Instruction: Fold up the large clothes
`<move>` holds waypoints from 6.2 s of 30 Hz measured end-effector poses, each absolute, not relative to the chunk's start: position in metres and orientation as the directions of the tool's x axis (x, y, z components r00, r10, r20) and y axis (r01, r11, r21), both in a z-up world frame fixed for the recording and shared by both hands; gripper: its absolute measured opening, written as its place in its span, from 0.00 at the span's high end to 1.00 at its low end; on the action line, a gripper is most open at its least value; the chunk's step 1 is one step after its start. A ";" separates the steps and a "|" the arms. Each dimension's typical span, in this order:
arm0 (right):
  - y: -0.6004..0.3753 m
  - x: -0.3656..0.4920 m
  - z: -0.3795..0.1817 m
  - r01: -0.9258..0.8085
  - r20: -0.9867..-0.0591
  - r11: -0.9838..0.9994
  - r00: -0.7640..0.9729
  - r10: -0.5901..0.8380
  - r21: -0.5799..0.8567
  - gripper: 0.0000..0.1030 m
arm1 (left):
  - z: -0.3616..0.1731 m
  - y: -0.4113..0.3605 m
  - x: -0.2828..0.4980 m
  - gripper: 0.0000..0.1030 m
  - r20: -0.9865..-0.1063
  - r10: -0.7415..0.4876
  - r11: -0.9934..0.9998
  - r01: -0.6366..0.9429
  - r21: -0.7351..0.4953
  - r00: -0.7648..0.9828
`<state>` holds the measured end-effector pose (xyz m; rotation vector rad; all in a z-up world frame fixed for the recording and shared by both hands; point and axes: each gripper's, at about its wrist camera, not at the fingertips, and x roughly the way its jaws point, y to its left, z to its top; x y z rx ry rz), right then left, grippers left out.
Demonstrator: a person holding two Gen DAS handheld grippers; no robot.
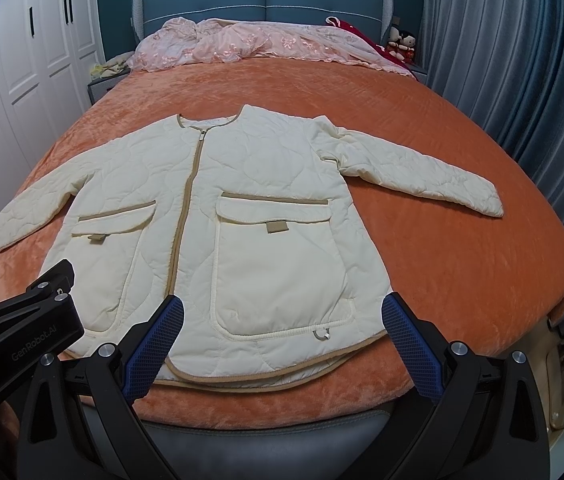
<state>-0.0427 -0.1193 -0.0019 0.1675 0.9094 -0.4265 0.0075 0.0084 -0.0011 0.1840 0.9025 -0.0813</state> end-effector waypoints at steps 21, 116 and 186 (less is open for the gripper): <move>-0.245 -0.026 -0.041 0.562 -0.824 0.815 0.524 -0.216 0.144 0.05 | -0.024 0.004 0.044 0.06 -0.822 0.019 0.985 0.130 0.112 0.568; -0.319 0.189 -0.107 0.507 -0.777 0.827 0.612 -0.148 0.242 1.00 | -0.153 0.048 0.295 0.93 -0.854 0.083 0.994 -0.103 0.034 0.513; -0.202 0.087 -0.085 0.351 -0.833 0.925 0.547 -0.079 0.143 0.54 | 0.030 -0.013 0.250 0.29 -0.639 -0.457 0.882 0.222 -0.416 0.619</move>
